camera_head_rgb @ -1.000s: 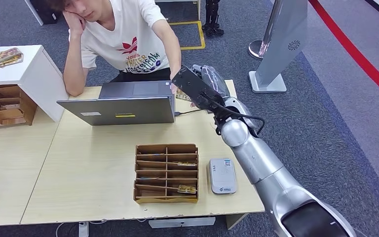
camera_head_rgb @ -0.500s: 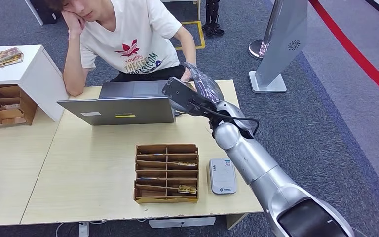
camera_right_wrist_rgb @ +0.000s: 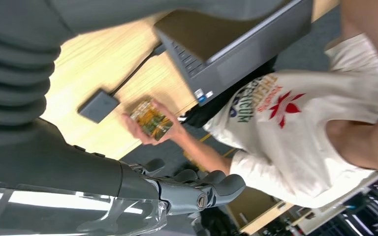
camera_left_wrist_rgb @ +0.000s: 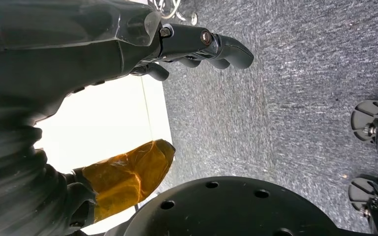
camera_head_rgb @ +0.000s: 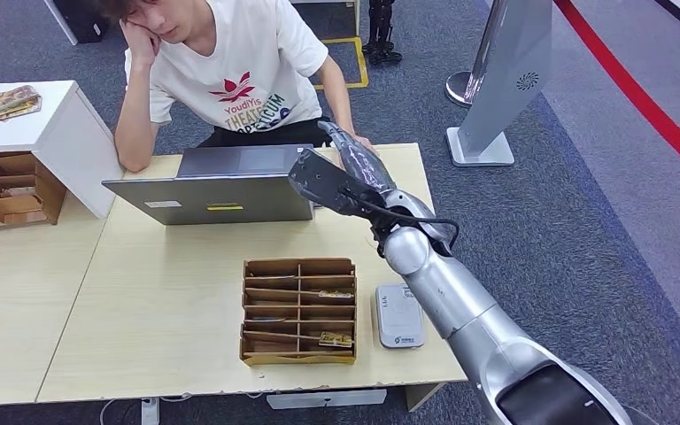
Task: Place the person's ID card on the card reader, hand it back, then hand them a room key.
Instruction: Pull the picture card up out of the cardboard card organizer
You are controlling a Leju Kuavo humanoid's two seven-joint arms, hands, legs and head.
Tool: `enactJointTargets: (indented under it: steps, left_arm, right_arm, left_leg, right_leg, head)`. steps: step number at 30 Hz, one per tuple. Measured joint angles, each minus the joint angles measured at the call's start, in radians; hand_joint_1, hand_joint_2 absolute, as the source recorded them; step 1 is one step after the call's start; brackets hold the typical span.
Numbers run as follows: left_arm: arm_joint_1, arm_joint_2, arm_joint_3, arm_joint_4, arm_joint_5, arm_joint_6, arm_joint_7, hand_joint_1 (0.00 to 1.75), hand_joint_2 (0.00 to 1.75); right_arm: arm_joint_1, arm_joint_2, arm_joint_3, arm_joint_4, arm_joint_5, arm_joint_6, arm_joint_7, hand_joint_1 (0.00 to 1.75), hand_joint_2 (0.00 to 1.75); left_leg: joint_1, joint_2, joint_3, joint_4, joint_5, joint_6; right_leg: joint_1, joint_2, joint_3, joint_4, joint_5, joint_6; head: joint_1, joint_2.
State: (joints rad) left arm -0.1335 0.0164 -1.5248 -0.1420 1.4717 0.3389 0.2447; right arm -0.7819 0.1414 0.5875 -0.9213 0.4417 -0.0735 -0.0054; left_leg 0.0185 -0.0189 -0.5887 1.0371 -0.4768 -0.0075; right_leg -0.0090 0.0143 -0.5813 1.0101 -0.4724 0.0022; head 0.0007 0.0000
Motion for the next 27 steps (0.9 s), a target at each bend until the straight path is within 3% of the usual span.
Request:
enactJointTargets:
  steps: [10,14,18,19,27]
  left_arm:
    - [0.009,-0.002,0.018,0.000,0.048,0.017,-0.020,0.00,1.75]
    - [0.009,-0.002,0.026,0.000,0.048,0.017,-0.020,0.00,1.75]
    - [0.009,-0.002,0.031,0.000,0.050,0.021,-0.021,0.00,1.75]
    - [0.009,-0.002,0.034,0.000,0.050,0.024,-0.023,0.00,1.75]
    - [0.012,-0.007,0.080,0.000,0.052,0.038,-0.029,0.00,1.75]
  right_arm:
    - [0.306,-0.036,0.012,-0.388,-0.056,-0.072,-0.090,0.00,1.75]
    - [0.363,-0.054,0.019,-0.472,-0.057,-0.076,-0.093,0.06,1.75]
    - [0.395,-0.066,0.022,-0.518,-0.059,-0.090,-0.106,1.68,1.75]
    - [0.412,-0.070,0.023,-0.533,-0.055,-0.101,-0.113,1.75,1.75]
    - [0.561,-0.126,0.071,-0.652,0.063,-0.190,-0.110,1.75,1.75]
  left_leg:
    - [0.000,0.000,-0.001,0.000,-0.002,0.000]
    - [0.000,0.001,-0.001,0.000,-0.002,0.000]
    - [0.000,0.001,0.000,0.000,-0.002,0.000]
    - [0.000,0.000,0.000,0.000,-0.002,0.000]
    - [0.000,0.000,-0.001,0.000,-0.003,0.000]
  right_leg:
    - [0.000,0.000,-0.001,-0.001,-0.001,0.000]
    - [0.000,0.001,-0.001,-0.001,-0.001,0.000]
    - [0.000,0.000,0.000,-0.001,-0.001,0.000]
    - [0.000,0.000,0.000,-0.001,-0.001,0.000]
    - [0.000,0.000,-0.001,-0.001,-0.002,0.001]
  head:
    - [0.000,0.000]
    - [0.000,0.000]
    - [0.000,0.000]
    - [0.000,0.000]
    - [0.000,0.000]
